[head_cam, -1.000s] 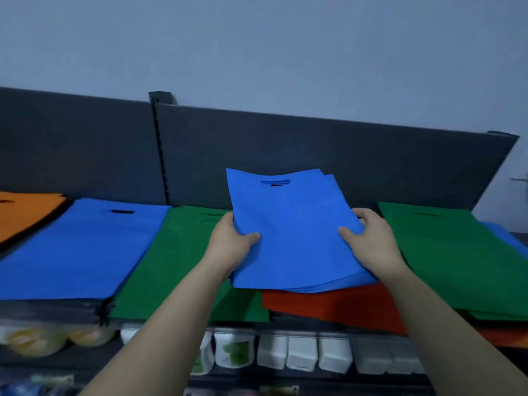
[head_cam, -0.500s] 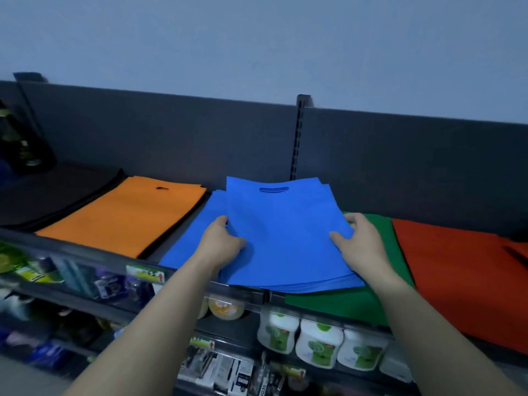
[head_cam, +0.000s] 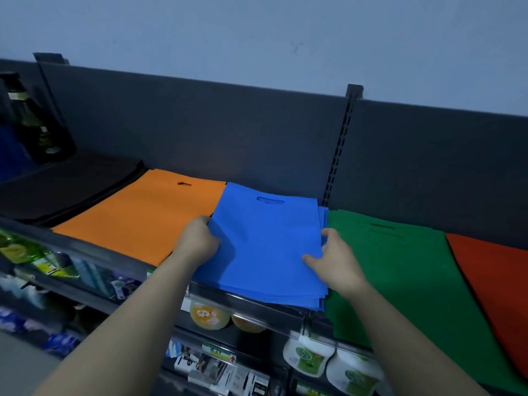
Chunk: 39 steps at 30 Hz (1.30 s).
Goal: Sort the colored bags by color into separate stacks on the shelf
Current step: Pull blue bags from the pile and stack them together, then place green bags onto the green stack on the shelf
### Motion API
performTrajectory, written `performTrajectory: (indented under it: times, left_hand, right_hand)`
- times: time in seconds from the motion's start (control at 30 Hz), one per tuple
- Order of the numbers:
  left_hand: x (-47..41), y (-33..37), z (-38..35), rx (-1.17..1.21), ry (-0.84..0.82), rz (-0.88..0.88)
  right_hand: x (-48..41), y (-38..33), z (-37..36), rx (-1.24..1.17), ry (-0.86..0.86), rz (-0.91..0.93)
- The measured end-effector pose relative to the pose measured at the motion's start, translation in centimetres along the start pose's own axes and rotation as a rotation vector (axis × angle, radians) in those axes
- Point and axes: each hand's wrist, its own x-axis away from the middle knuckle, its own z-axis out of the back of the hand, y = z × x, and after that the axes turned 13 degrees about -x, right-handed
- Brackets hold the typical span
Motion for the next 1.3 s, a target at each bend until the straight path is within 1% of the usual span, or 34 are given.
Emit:
performTrajectory:
  times: [0.07, 0.13, 0.23, 0.3, 0.43, 0.57, 0.77, 0.87, 1.03, 1.2, 1.3]
  left_hand:
    - [-0.5, -0.9, -0.4, -0.093, -0.011, -0.008]
    - [-0.7, -1.3, -0.5, -0.201, -0.002, -0.041]
    - [-0.8, -1.1, -0.2, -0.382, 0.117, -0.146]
    - [-0.5, 0.1, 0.4, -0.41, 0.187, -0.225]
    - [0.3, 3.8, 1.3, -0.355, 0.274, -0.413]
    - [1.5, 7.8, 0.7, -0.305, 0.313, -0.581]
    - [4.6, 14.1, -2.7, -0.293, 0.249, -0.79]
    - [6.3, 17.8, -4.5, -0.255, 0.227, -0.875]
    - [10.3, 24.6, -8.6, -0.198, 0.143, -0.997]
    - [14.4, 32.1, -13.6, -0.131, 0.082, -1.057]
    - [17.1, 36.8, -16.9, -0.062, -0.003, -1.047]
  right_hand:
    - [0.0, 0.1, -0.6, 0.137, -0.027, -0.012]
    - [-0.1, 0.1, -0.6, 0.335, -0.032, -0.001]
    - [-0.3, 0.0, -0.4, 0.548, 0.003, 0.03]
    - [-0.1, 0.0, 0.2, 0.551, 0.079, 0.041]
    - [0.4, 0.0, 2.6, 0.519, 0.227, 0.035]
    - [1.6, 1.2, 5.4, 0.52, 0.369, 0.004]
    - [5.7, 4.8, 10.7, 0.545, 0.52, -0.087]
    - [7.8, 7.0, 13.7, 0.546, 0.58, -0.155]
    - [11.4, 11.0, 20.1, 0.549, 0.662, -0.278]
    - [13.9, 16.0, 28.6, 0.576, 0.708, -0.363]
    - [15.3, 19.5, 33.8, 0.582, 0.728, -0.426]
